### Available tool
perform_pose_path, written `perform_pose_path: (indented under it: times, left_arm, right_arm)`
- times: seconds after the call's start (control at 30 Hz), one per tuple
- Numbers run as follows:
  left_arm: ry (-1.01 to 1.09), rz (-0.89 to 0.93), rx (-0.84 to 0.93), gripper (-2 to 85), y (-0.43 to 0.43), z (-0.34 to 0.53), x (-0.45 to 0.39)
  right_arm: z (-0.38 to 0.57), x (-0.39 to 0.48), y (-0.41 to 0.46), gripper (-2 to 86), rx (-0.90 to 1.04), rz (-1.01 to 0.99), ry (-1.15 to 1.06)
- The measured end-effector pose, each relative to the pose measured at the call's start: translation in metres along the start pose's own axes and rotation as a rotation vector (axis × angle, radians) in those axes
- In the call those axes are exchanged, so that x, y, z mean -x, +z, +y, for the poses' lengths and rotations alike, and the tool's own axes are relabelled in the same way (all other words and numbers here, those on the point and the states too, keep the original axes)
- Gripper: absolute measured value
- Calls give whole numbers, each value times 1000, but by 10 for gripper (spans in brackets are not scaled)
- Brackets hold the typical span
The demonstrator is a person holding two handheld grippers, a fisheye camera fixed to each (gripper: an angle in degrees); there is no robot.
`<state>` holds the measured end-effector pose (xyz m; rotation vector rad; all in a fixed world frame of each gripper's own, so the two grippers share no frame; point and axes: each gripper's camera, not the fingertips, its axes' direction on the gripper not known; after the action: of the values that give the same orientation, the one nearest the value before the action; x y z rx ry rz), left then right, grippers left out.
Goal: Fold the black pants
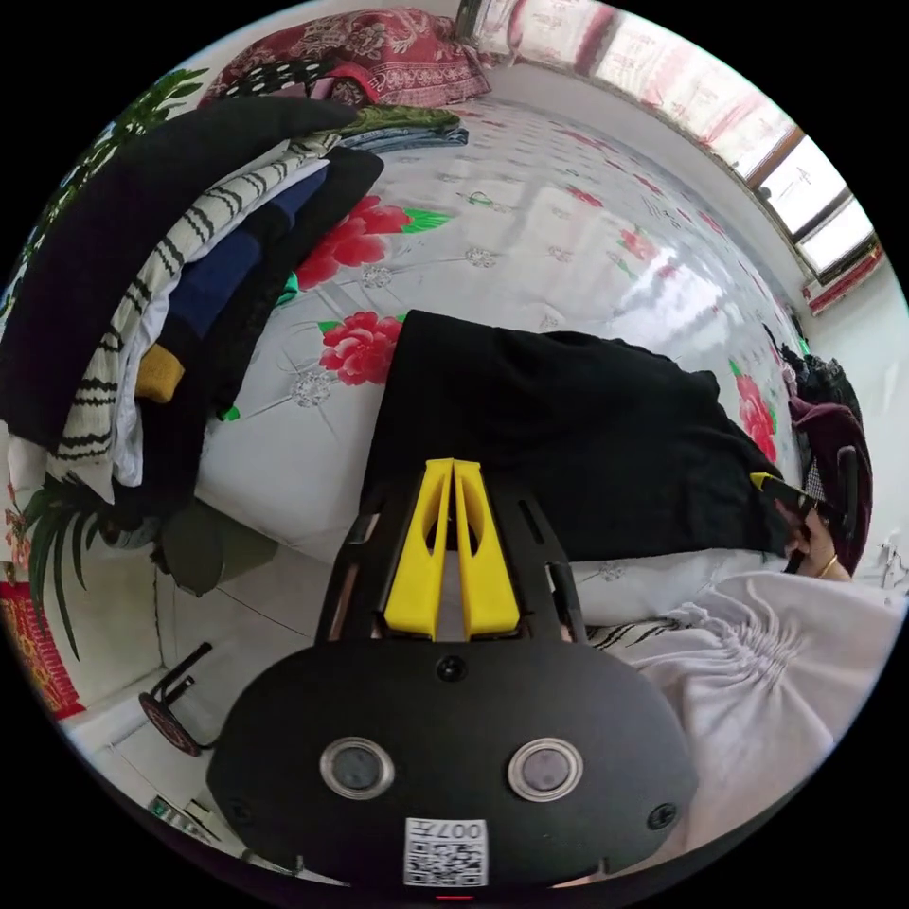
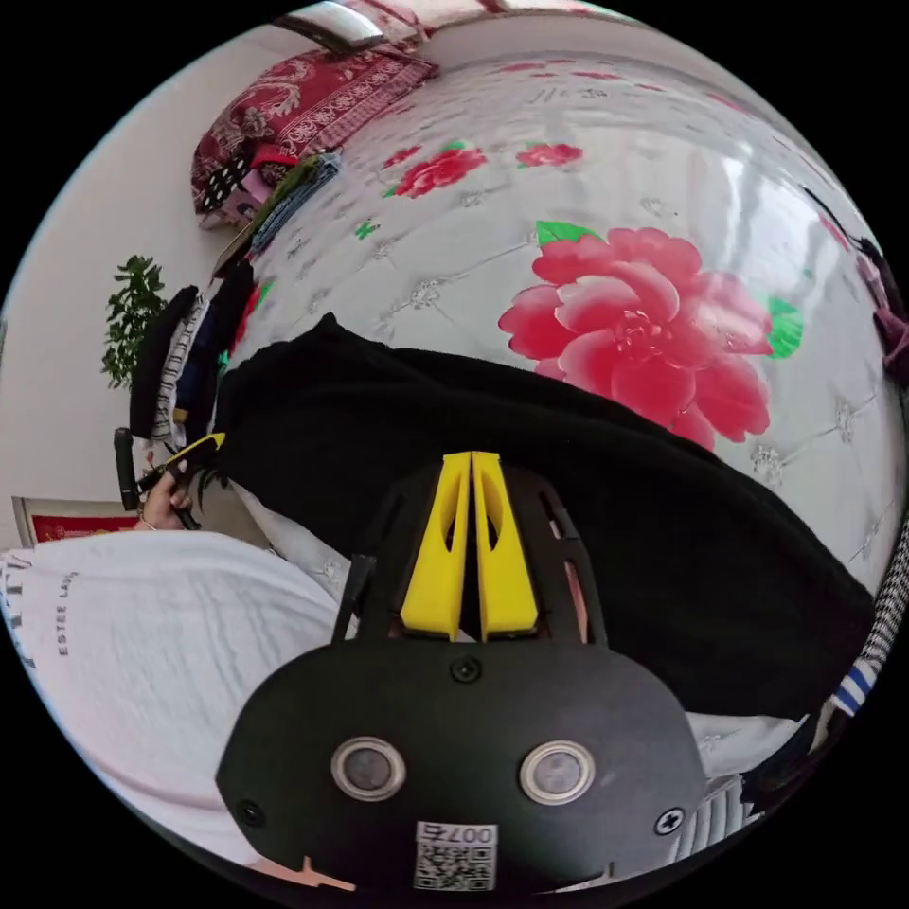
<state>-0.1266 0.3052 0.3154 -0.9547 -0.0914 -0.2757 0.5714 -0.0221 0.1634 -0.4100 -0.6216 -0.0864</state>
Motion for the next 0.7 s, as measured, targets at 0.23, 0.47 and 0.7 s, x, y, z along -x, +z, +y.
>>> perform_pose_path:
  times: [0.23, 0.47, 0.7]
  left_arm:
    - [-32, 122, -144, -10, -52, 9, -23]
    - [27, 146, -28, -10, -35, 20, -82]
    - [182, 122, 35, -10, -30, 14, -145]
  right_arm:
    - [96, -113, -139, 15, -421, -53, 291]
    - [280, -244, -209, 29, -747, -146, 851]
    - [328, -288, -212, 31, -905, -286, 914]
